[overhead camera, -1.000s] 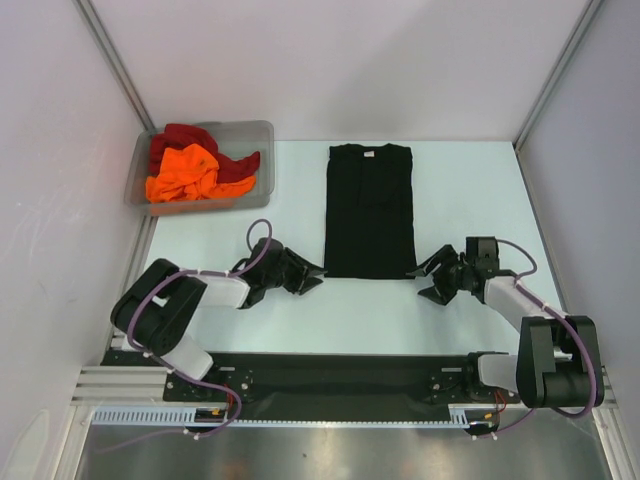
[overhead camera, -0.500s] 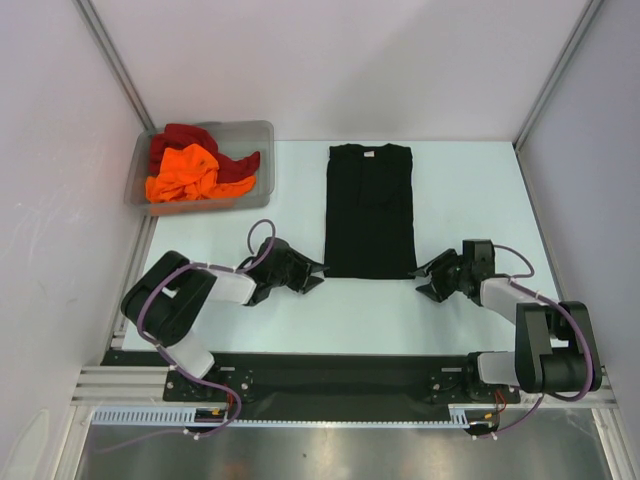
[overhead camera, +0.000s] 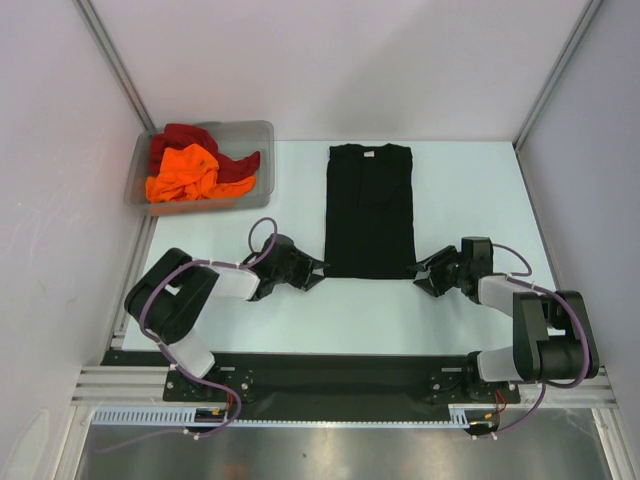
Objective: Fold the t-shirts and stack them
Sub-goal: Fold the tshirt
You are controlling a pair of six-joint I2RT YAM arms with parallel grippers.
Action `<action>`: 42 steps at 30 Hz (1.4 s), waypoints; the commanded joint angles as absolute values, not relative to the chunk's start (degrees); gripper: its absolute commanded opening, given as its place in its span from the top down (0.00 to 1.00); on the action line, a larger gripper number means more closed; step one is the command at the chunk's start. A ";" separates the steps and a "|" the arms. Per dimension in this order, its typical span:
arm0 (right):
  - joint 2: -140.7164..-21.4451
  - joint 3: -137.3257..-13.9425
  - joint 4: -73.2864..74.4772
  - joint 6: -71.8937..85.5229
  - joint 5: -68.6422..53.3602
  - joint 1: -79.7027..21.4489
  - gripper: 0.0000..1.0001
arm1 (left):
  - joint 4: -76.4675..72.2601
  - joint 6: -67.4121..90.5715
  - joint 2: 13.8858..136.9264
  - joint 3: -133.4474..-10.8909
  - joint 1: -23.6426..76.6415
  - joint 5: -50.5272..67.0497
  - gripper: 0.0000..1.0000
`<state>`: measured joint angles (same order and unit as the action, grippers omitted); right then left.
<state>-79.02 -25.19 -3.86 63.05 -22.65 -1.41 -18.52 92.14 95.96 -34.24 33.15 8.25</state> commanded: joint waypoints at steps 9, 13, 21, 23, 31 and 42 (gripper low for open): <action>-80.95 -23.99 -3.34 65.13 -17.67 -1.58 0.50 | -11.78 96.41 94.31 -34.19 34.98 6.15 0.48; -82.26 -23.82 -3.95 65.04 -18.19 -1.67 0.51 | -11.78 97.65 95.01 -34.19 35.07 6.33 0.48; -84.11 -23.82 -4.31 64.60 -18.98 -1.50 0.55 | -12.65 99.32 96.06 -34.10 34.98 5.89 0.52; -84.20 -23.91 -4.39 64.69 -19.16 -1.49 0.58 | -12.92 99.49 96.33 -34.28 34.98 6.06 0.53; -85.25 -24.08 -5.01 64.60 -19.77 -1.41 0.66 | -14.94 99.23 98.26 -35.16 34.98 5.98 0.60; -85.43 -24.61 -3.96 62.49 -20.57 -1.41 0.88 | -16.43 96.86 98.96 -34.80 33.93 6.24 0.99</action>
<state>-84.20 -25.15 -8.32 65.14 -23.35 -1.32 -17.43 98.80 98.02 -34.94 34.35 7.64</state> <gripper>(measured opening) 0.142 0.074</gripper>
